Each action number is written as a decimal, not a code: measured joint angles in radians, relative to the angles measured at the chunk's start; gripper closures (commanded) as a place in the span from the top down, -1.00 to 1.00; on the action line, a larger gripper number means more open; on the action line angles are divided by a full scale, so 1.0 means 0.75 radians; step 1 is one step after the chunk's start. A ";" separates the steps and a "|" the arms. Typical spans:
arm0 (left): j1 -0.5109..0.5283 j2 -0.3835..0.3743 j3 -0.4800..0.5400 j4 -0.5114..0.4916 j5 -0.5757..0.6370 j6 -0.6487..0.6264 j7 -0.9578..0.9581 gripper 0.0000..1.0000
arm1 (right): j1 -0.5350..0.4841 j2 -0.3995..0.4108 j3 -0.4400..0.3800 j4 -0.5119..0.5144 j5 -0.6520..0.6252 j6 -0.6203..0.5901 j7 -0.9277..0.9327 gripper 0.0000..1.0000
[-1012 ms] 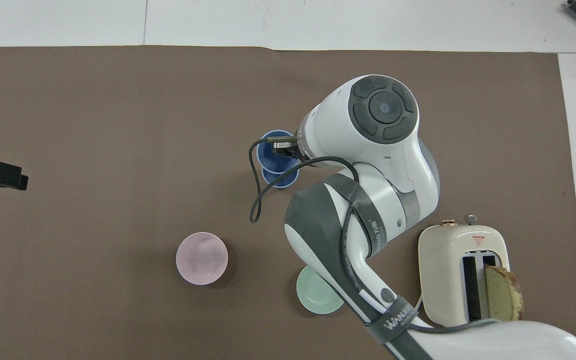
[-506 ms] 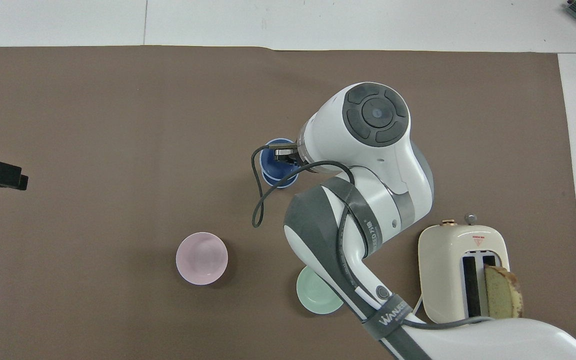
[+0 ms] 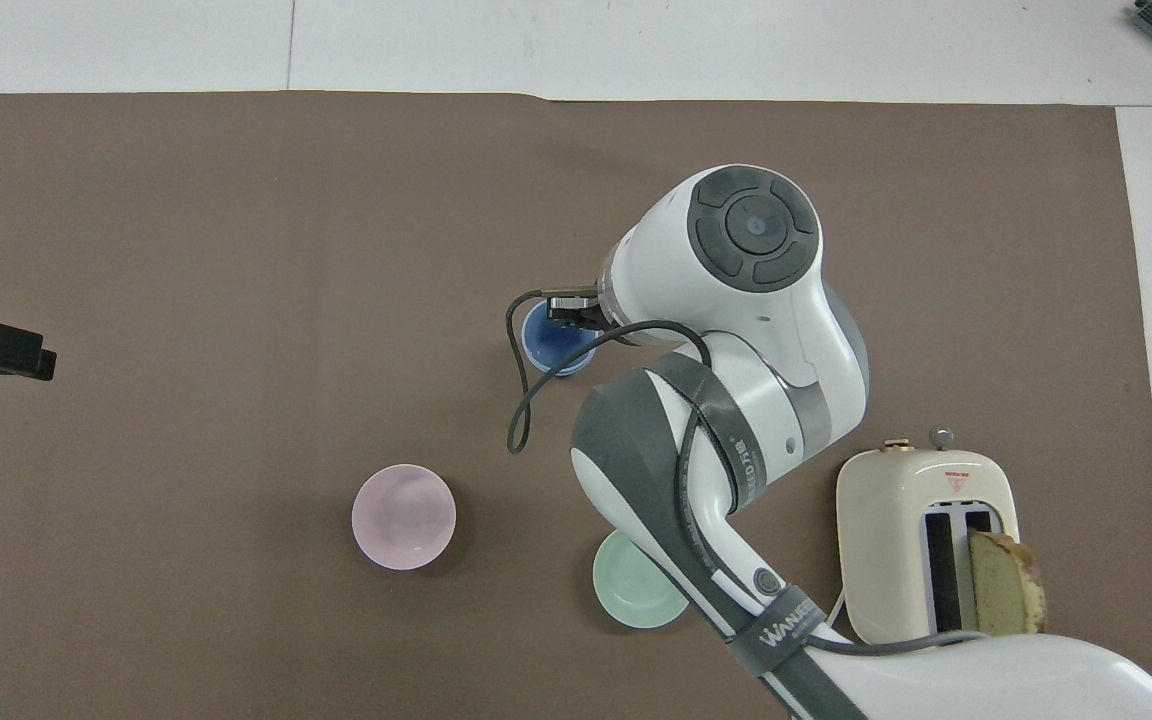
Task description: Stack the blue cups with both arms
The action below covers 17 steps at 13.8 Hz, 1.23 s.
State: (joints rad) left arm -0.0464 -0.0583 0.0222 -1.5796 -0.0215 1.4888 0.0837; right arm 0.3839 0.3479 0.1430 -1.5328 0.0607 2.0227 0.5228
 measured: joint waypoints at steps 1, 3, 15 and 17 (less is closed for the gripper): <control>0.000 0.000 0.000 0.000 0.000 0.000 0.000 1.00 | 0.000 -0.001 0.000 0.001 0.000 0.000 0.000 0.84; 0.000 0.000 0.000 0.000 0.000 0.000 0.000 1.00 | -0.002 -0.017 -0.005 0.008 0.000 0.000 0.000 0.94; 0.000 0.000 0.000 0.000 0.000 0.000 0.000 1.00 | -0.594 -0.492 -0.028 -0.061 -0.003 -0.497 -0.317 1.00; 0.000 0.000 0.000 0.000 0.000 0.000 0.000 1.00 | -0.656 -0.526 -0.031 -0.062 -0.003 -0.536 -0.355 1.00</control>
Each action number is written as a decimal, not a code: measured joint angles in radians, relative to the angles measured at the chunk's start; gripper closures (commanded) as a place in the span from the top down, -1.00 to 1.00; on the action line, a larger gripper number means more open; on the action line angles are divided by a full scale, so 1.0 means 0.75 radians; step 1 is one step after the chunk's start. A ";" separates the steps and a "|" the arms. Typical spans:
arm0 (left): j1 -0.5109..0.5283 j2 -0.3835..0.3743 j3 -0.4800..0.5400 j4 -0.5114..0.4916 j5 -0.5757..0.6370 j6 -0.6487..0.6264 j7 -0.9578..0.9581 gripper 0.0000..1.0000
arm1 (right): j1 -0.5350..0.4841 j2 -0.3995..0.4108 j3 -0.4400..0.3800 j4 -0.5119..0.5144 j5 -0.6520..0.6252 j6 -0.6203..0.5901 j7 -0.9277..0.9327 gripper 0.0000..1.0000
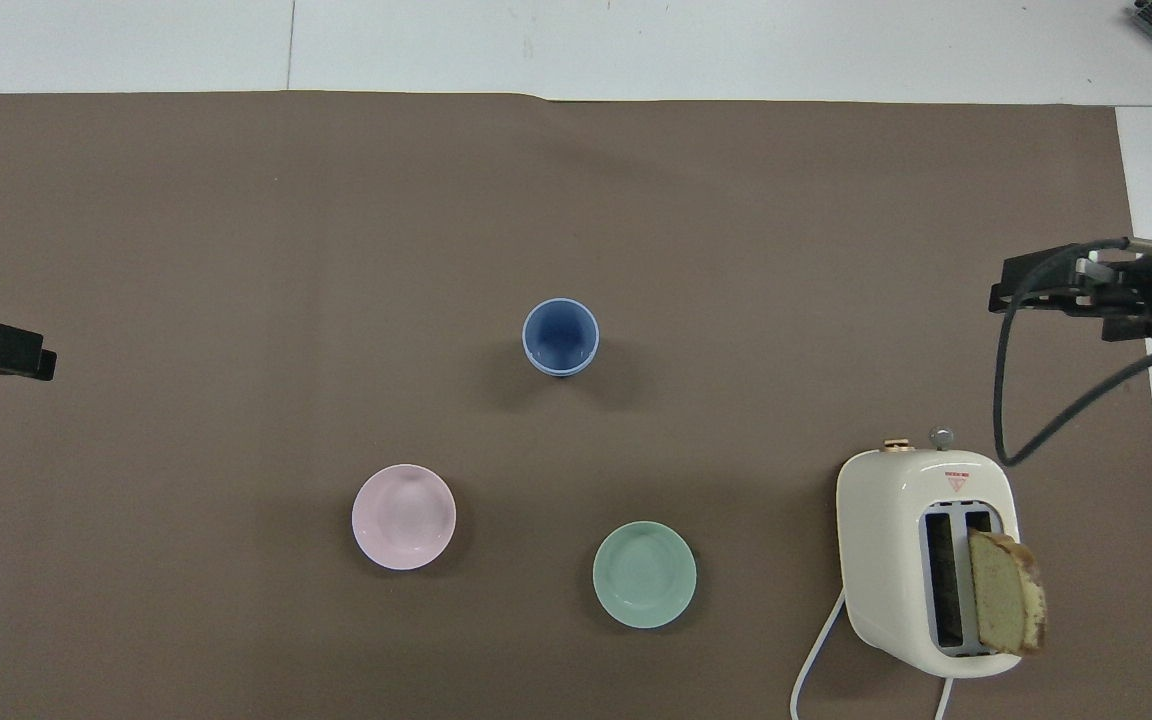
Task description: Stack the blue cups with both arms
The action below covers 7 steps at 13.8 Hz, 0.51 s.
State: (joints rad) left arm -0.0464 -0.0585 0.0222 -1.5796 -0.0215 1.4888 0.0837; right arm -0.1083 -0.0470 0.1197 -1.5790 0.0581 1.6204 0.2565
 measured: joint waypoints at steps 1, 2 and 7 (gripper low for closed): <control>0.000 0.000 0.000 0.000 0.000 0.000 0.000 1.00 | -0.019 -0.011 -0.004 0.002 -0.006 -0.019 -0.024 1.00; 0.000 0.000 0.000 0.000 0.000 0.000 0.000 1.00 | -0.030 -0.016 -0.008 0.009 -0.025 -0.038 -0.042 1.00; 0.000 0.000 0.000 0.000 0.000 0.000 0.000 1.00 | -0.032 -0.017 0.005 0.098 -0.107 -0.167 -0.052 1.00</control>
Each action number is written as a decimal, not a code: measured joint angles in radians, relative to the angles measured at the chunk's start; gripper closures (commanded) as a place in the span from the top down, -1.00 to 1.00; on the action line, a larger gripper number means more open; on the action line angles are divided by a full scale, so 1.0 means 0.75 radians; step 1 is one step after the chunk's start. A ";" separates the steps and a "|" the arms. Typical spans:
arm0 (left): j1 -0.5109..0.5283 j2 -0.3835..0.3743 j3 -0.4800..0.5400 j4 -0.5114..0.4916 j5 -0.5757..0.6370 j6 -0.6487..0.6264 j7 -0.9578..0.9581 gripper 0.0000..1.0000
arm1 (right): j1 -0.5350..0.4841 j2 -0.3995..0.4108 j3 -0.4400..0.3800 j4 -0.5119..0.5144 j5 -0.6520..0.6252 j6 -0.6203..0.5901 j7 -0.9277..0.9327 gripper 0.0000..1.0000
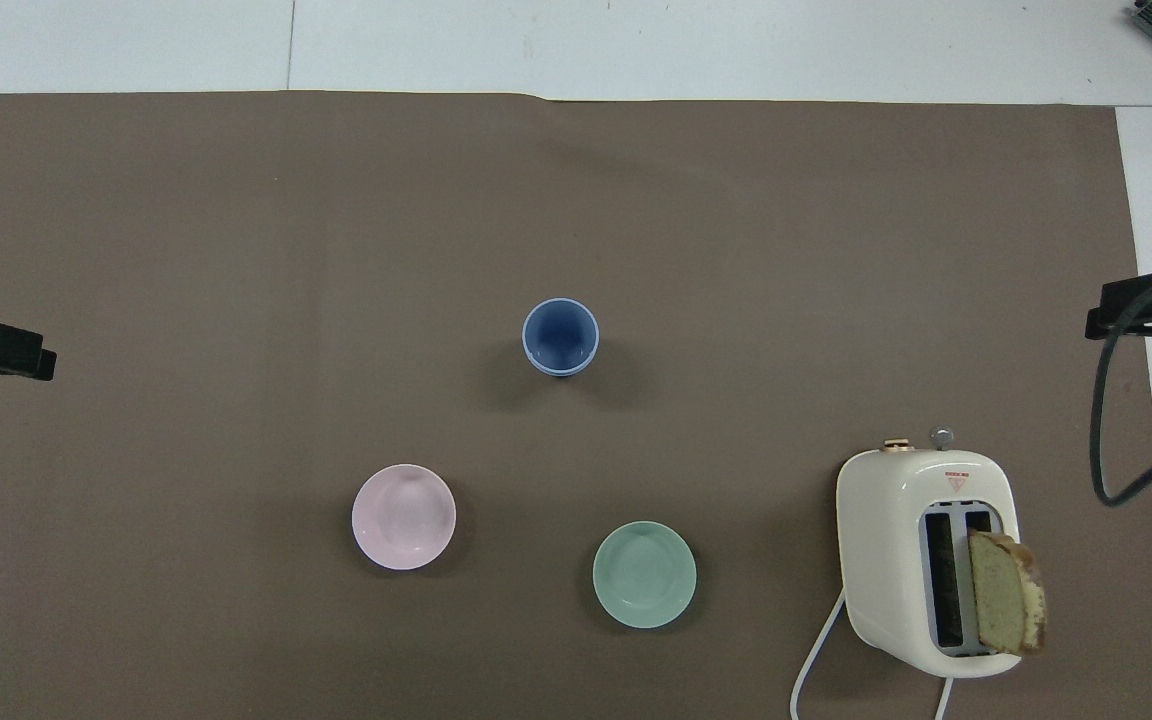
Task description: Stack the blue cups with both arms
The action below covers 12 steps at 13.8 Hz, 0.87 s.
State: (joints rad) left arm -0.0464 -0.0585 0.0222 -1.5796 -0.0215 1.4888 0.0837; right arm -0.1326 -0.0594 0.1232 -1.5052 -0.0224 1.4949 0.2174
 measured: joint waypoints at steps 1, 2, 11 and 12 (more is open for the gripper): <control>0.000 0.000 0.000 0.000 0.000 0.000 0.000 1.00 | 0.001 0.001 0.005 0.004 0.000 -0.016 0.000 1.00; 0.000 0.000 0.000 0.000 0.000 0.000 0.000 1.00 | 0.001 0.005 0.011 0.010 0.000 -0.040 0.000 1.00; 0.000 0.000 0.000 0.000 0.000 0.000 0.000 1.00 | 0.011 0.050 0.054 0.092 0.002 -0.104 -0.003 1.00; 0.000 0.000 0.000 0.000 0.000 0.000 0.000 1.00 | 0.011 0.051 0.054 0.092 0.002 -0.104 -0.003 1.00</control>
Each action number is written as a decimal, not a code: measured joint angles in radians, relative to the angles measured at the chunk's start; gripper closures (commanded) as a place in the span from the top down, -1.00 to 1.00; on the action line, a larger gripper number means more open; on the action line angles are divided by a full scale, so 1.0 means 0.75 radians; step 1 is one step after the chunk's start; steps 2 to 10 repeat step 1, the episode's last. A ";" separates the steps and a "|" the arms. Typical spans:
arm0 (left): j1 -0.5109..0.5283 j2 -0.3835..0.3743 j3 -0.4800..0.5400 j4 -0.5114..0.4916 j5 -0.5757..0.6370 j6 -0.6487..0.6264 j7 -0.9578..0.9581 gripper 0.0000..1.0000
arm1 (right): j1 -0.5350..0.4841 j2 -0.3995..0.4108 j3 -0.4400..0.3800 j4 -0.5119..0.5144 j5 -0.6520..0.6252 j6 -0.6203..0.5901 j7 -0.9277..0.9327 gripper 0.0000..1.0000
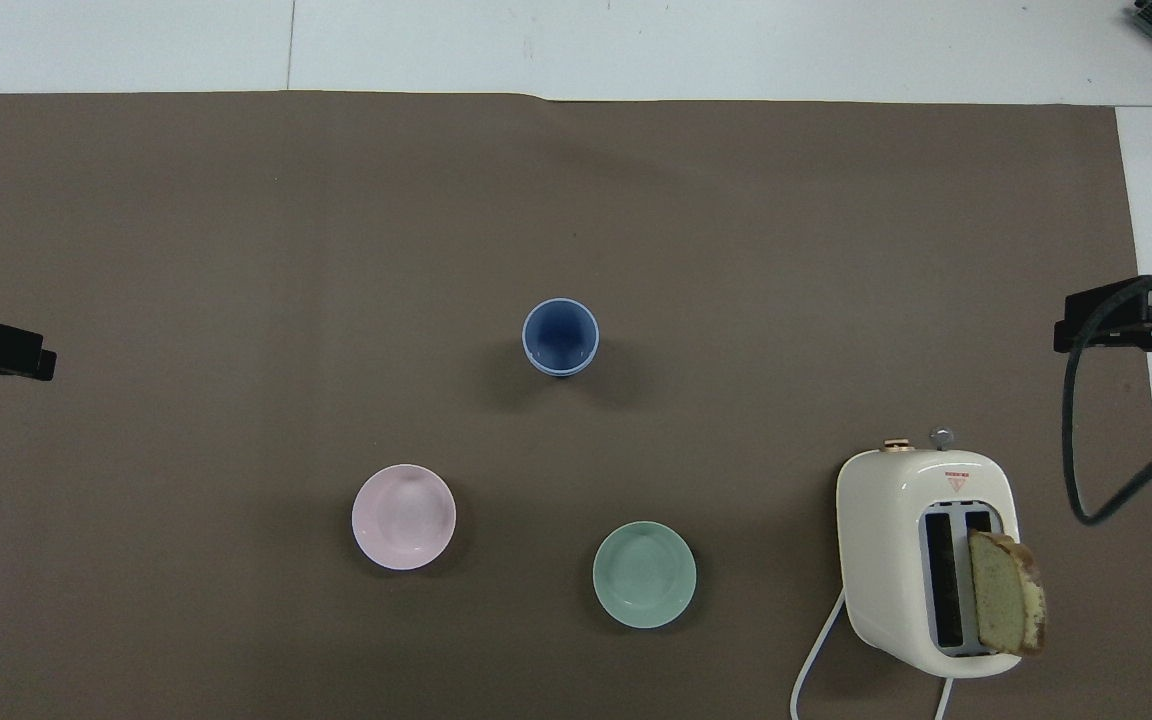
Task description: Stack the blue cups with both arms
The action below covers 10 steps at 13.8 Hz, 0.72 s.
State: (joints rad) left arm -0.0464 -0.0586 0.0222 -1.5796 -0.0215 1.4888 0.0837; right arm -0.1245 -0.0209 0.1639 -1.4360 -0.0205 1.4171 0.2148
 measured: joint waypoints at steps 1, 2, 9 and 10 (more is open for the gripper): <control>0.000 0.000 0.000 0.000 0.000 0.000 0.000 1.00 | 0.000 0.001 0.000 0.000 0.000 0.000 0.000 1.00; 0.000 0.000 0.000 0.000 0.000 0.000 0.000 1.00 | 0.000 0.001 0.000 0.000 0.000 0.000 0.000 1.00; 0.000 0.000 0.000 0.000 0.000 0.000 0.000 1.00 | 0.000 0.001 0.000 0.000 0.000 0.000 0.000 1.00; 0.000 0.000 0.000 0.000 0.000 0.000 0.000 1.00 | 0.000 0.001 0.000 0.000 0.000 0.000 0.000 1.00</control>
